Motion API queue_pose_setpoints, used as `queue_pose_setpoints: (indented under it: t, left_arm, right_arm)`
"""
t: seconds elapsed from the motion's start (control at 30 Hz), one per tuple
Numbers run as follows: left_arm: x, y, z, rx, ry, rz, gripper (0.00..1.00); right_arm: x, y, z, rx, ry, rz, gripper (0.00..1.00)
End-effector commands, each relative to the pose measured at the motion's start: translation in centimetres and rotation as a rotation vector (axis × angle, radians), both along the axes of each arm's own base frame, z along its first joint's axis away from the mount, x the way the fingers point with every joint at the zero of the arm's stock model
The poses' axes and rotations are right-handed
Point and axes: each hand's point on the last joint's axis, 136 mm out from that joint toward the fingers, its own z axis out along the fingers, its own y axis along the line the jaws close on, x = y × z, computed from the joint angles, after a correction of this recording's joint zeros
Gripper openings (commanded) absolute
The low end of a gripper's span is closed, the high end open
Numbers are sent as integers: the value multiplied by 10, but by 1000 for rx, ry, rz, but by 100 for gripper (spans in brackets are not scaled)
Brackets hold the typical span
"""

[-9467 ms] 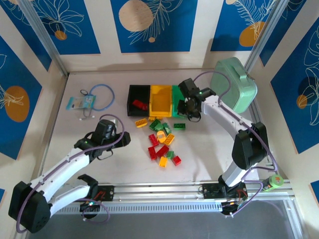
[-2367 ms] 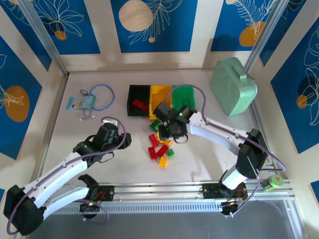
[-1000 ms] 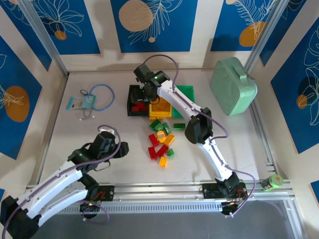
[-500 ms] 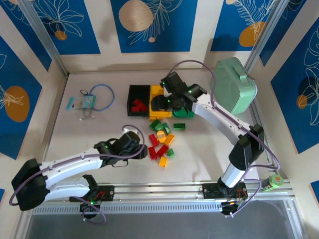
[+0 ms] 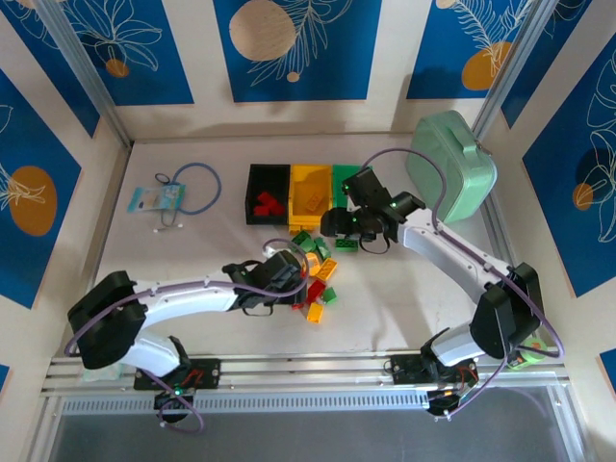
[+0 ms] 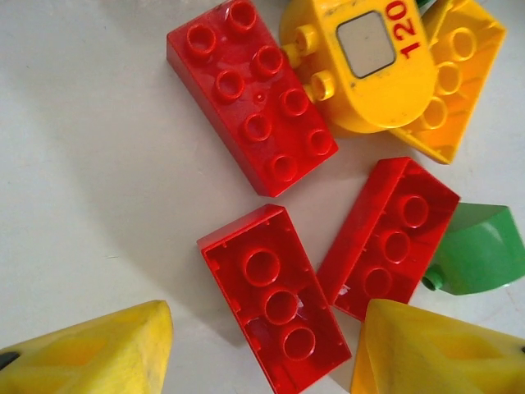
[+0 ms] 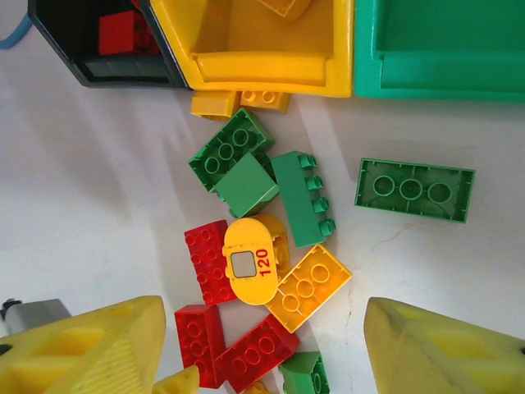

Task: Sort the legos into containers by color
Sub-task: Pick up the lego from the middle-left of the table.

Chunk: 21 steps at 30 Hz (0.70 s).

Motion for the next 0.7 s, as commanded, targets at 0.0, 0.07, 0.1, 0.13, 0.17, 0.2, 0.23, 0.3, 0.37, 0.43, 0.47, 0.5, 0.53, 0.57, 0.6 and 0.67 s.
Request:
queue_pose_setpoints:
  t: [0.0,0.07,0.1,0.13,0.17,0.2,0.23,0.3,0.37,0.43,0.47,0.5,0.53,0.57,0.6,0.67]
  left_arm:
    - [5,-11,4,-20,1,32,63]
    - [9,-12,2,-7,4,51,63]
    - [10,-11,0,6,6,59,63]
    - [11,-12,0,12,7,64,63]
    - [13,-13,-1,18,8,66,63]
    - [14,-13,-3,25,11,71,63]
    - [14,-13,-4,34,12,77,62]
    - [16,-10,-8,52,15,90,62]
    - [17,-9,-12,65,22,100,62]
    - [18,-6,-16,85,27,112,61]
    - [18,-4,-17,93,29,119,60]
    - [19,-2,-19,99,29,125,59]
    - [19,-1,-20,100,29,130,59]
    - [20,-1,-20,103,30,131,58]
    - [21,-2,-21,104,30,130,57]
    - [21,-1,-24,116,36,131,53]
  right_arm:
    - [-2,0,5,48,-10,-4,65]
    - [-4,-1,4,51,-8,-5,65]
    - [-5,-1,3,51,-7,-5,65]
    - [-5,-2,2,49,-5,-6,65]
    - [-6,-3,1,48,-5,-7,65]
    - [-6,-4,1,48,-6,-9,65]
    - [-7,-5,0,46,-3,-11,65]
    - [-8,-6,-1,46,-3,-15,64]
    - [-10,-8,-3,46,0,-16,64]
    - [-11,-9,-4,48,1,-17,64]
    - [-12,-9,-4,49,2,-18,64]
    - [-12,-10,-5,49,4,-20,64]
    - [-13,-11,-5,49,5,-19,64]
    - [-13,-11,-5,51,5,-20,64]
    - [-14,-11,-6,52,5,-21,64]
    - [-15,-11,-6,53,7,-20,64]
